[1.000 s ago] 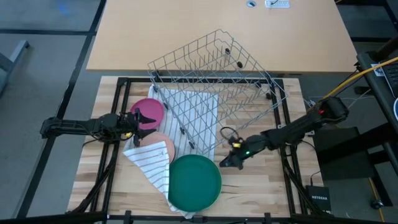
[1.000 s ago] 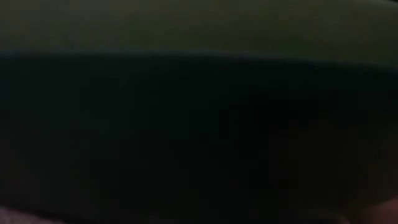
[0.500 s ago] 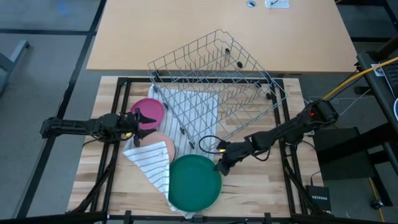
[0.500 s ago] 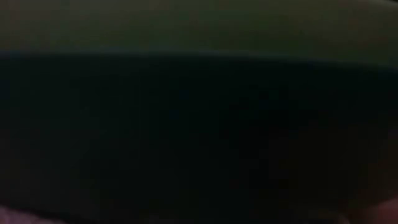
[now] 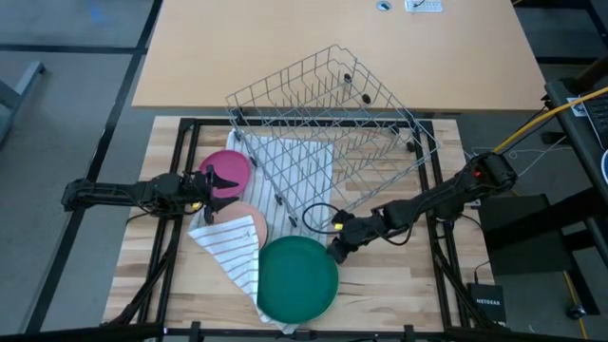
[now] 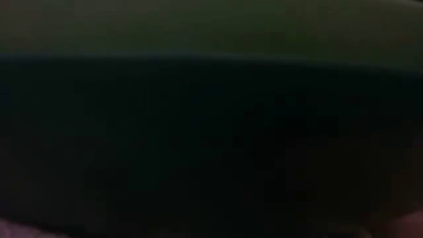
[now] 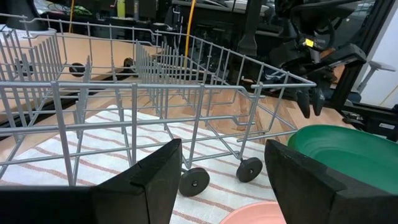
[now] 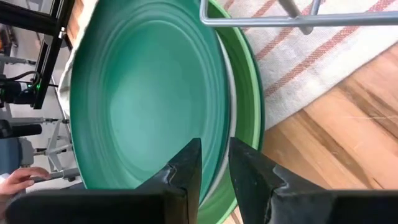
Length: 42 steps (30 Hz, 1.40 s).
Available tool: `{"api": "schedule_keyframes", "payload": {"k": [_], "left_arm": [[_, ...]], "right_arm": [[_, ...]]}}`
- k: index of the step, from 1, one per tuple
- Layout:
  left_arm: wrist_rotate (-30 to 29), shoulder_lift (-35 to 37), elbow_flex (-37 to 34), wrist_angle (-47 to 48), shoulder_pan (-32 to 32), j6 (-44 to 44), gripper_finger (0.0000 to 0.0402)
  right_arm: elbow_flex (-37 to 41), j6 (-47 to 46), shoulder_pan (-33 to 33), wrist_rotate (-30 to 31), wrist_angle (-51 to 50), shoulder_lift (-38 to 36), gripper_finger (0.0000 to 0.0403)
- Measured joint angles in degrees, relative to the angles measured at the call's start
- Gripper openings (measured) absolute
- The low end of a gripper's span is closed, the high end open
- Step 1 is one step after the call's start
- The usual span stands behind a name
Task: Sort dishes
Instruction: Put the top dark green plate in the dish rack
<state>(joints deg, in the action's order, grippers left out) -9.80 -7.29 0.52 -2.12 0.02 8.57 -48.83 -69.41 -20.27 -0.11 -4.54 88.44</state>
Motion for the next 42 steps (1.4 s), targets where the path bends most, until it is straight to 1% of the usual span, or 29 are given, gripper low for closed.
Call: {"api": "schedule_keyframes", "payload": {"k": [6, 15, 22, 26, 30, 37, 42], "left_arm": [[0.0, 0.0, 0.0, 0.0, 0.0, 0.0, 0.0219], [0.0, 0.0, 0.0, 0.0, 0.0, 0.0, 0.0219], [0.0, 0.0, 0.0, 0.0, 0.0, 0.0, 0.0219], [0.0, 0.0, 0.0, 0.0, 0.0, 0.0, 0.0219], [0.0, 0.0, 0.0, 0.0, 0.0, 0.0, 0.0219], [0.0, 0.0, 0.0, 0.0, 0.0, 0.0, 0.0219], [0.0, 0.0, 0.0, 0.0, 0.0, 0.0, 0.0219]], "right_arm": [[0.0, -1.4, -0.4, 0.1, 0.1, 0.0, 0.0085], [0.0, -5.7, -4.7, 5.8, 0.1, 0.0, 0.0085], [0.0, -8.4, -6.9, 9.5, 0.2, 0.4, 0.0085], [0.0, -11.2, -7.5, 9.6, 0.4, 2.7, 0.0085], [0.0, -11.4, -7.5, 9.6, 1.8, 4.1, 0.0085], [0.0, -11.8, -7.5, 10.0, 2.0, 4.3, 0.0085], [0.0, -13.3, -7.5, 9.7, 3.6, 6.6, 0.0085]]}}
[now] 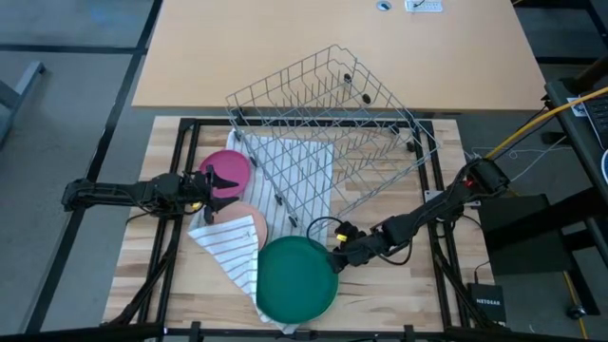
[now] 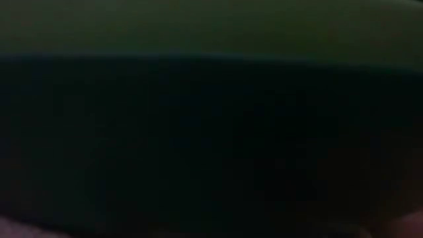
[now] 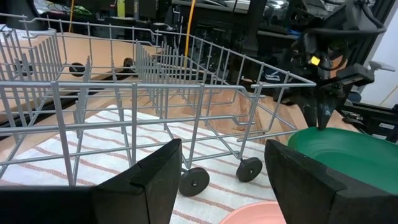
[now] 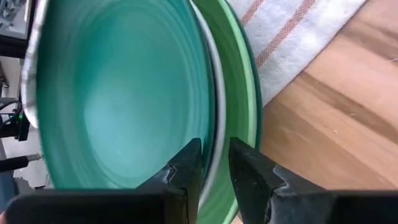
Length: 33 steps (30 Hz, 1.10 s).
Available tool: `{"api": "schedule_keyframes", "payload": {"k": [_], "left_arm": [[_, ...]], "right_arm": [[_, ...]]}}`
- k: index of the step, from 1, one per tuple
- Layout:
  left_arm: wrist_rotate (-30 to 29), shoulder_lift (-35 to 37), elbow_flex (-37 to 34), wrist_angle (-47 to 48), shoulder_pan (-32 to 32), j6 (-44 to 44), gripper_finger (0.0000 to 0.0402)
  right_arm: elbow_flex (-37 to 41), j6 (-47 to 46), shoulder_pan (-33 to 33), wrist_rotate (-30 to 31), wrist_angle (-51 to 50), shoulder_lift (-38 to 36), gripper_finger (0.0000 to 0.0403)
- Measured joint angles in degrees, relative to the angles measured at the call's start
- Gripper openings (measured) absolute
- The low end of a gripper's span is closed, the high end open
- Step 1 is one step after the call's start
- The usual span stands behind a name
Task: Sort dishes
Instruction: Put the top dark green plate in the dish rack
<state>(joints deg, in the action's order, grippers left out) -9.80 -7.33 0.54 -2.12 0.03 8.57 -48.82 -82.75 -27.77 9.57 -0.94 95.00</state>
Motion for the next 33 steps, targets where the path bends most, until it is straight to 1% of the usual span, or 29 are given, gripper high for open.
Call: {"api": "schedule_keyframes", "payload": {"k": [5, 11, 14, 18, 19, 23, 28, 33], "left_arm": [[0.0, 0.0, 0.0, 0.0, 0.0, 0.0, 0.0219], [0.0, 0.0, 0.0, 0.0, 0.0, 0.0, 0.0219], [0.0, 0.0, 0.0, 0.0, 0.0, 0.0, 0.0219], [0.0, 0.0, 0.0, 0.0, 0.0, 0.0, 0.0219], [0.0, 0.0, 0.0, 0.0, 0.0, 0.0, 0.0219], [0.0, 0.0, 0.0, 0.0, 0.0, 0.0, 0.0219], [0.0, 0.0, 0.0, 0.0, 0.0, 0.0, 0.0219], [0.0, 0.0, 0.0, 0.0, 0.0, 0.0, 0.0219]], "right_arm": [[0.0, 0.1, 0.0, 0.6, 4.1, 2.5, 0.0085], [0.0, 0.4, 0.0, 1.3, 4.3, 2.6, 0.0081], [0.0, 0.5, 0.0, 1.4, 4.1, 2.6, 0.006], [0.0, 1.1, 0.0, 2.7, 4.3, 2.6, 0.0015], [0.0, 1.9, 0.1, 3.0, 4.3, 2.6, 0.001], [0.0, 2.2, 0.1, 3.4, 4.3, 2.6, 0.0018], [0.0, 2.2, 0.1, 3.0, 4.5, 2.6, 0.0007], [0.1, 3.0, 0.1, 2.9, 6.8, 2.7, 0.0008]]}}
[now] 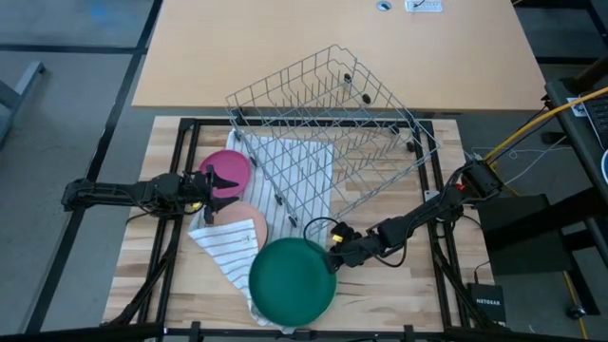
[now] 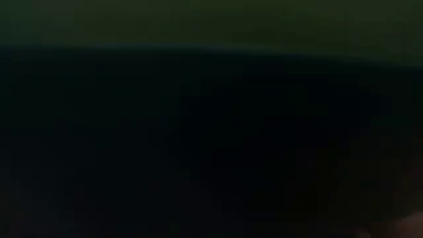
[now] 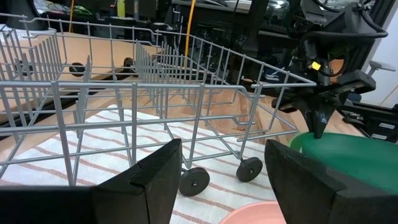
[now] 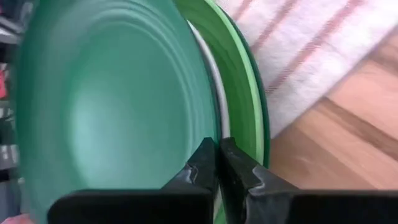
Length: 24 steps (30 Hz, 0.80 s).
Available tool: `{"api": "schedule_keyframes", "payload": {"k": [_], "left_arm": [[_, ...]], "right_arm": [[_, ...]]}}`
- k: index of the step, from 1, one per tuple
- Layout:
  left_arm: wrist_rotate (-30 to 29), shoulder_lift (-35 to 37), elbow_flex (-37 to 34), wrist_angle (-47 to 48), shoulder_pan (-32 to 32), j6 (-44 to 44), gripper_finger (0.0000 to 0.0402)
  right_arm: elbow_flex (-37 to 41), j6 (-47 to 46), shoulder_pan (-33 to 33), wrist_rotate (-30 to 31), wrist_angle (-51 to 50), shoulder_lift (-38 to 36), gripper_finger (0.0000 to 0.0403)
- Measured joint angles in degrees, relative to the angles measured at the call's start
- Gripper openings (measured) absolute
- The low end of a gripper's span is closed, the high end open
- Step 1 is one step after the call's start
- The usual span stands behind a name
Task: Sort dishes
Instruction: Put the top dark green plate in the dish rack
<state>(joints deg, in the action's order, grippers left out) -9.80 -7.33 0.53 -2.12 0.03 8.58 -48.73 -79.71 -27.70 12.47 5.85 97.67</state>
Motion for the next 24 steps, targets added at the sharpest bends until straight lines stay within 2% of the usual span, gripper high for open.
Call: {"api": "schedule_keyframes", "payload": {"k": [13, 24], "left_arm": [[0.0, 0.0, 0.0, 0.0, 0.0, 0.0, 0.0219], [0.0, 0.0, 0.0, 0.0, 0.0, 0.0, 0.0219]], "right_arm": [[0.0, 5.2, 0.0, 0.6, 3.4, -5.8, 0.0005], [0.0, 11.7, 0.0, 6.5, 3.5, -15.5, 0.0003]]}}
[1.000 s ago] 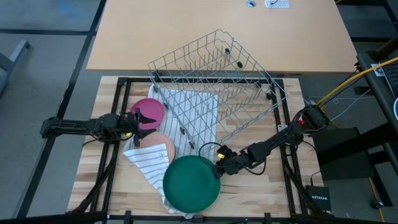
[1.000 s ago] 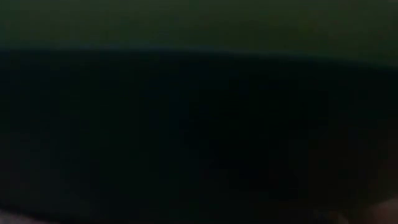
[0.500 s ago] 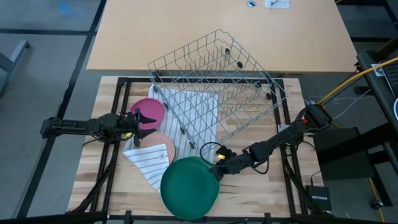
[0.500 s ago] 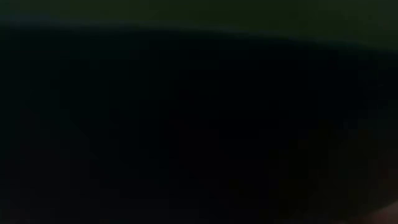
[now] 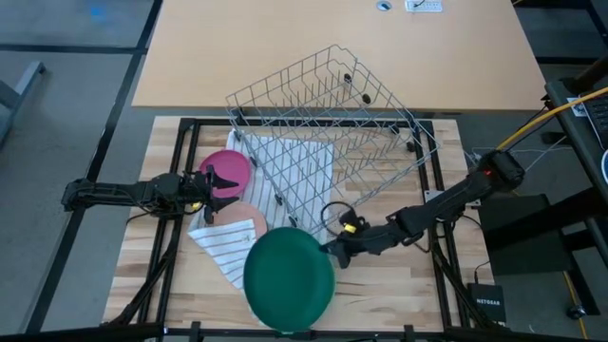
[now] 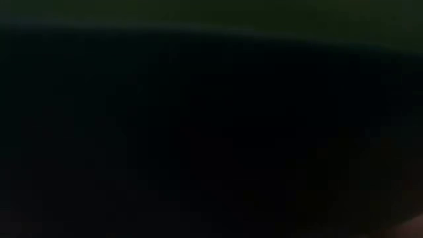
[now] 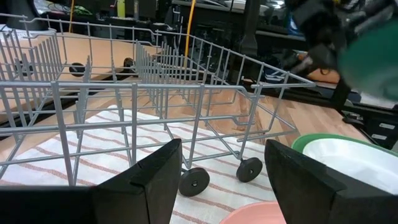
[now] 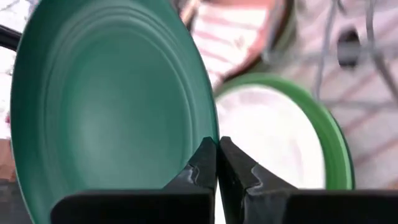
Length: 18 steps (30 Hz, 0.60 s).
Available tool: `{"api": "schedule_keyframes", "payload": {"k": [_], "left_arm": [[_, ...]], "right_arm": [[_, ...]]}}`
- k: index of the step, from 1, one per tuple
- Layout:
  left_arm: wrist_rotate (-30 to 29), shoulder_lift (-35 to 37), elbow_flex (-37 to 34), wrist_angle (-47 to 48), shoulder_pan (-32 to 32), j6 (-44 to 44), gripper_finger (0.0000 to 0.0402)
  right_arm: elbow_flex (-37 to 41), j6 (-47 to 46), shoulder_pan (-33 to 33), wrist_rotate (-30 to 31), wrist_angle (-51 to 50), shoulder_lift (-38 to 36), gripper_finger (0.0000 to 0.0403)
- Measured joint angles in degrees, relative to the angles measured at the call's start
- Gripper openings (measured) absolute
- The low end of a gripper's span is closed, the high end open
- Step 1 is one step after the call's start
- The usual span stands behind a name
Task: Sort dishes
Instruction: Put the top dark green plate in the dish rack
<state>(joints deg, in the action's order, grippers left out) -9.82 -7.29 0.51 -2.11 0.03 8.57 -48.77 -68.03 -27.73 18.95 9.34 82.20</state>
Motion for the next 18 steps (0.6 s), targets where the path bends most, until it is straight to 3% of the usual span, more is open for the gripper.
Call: {"api": "schedule_keyframes", "payload": {"k": [9, 18], "left_arm": [[0.0, 0.0, 0.0, 0.0, 0.0, 0.0, 0.0219], [0.0, 0.0, 0.0, 0.0, 0.0, 0.0, 0.0219]], "right_arm": [[0.0, 12.4, 0.8, 11.8, -0.5, -11.3, 0.0003], [-0.1, 32.1, 5.8, 29.7, -0.3, -20.9, 0.0002]]}}
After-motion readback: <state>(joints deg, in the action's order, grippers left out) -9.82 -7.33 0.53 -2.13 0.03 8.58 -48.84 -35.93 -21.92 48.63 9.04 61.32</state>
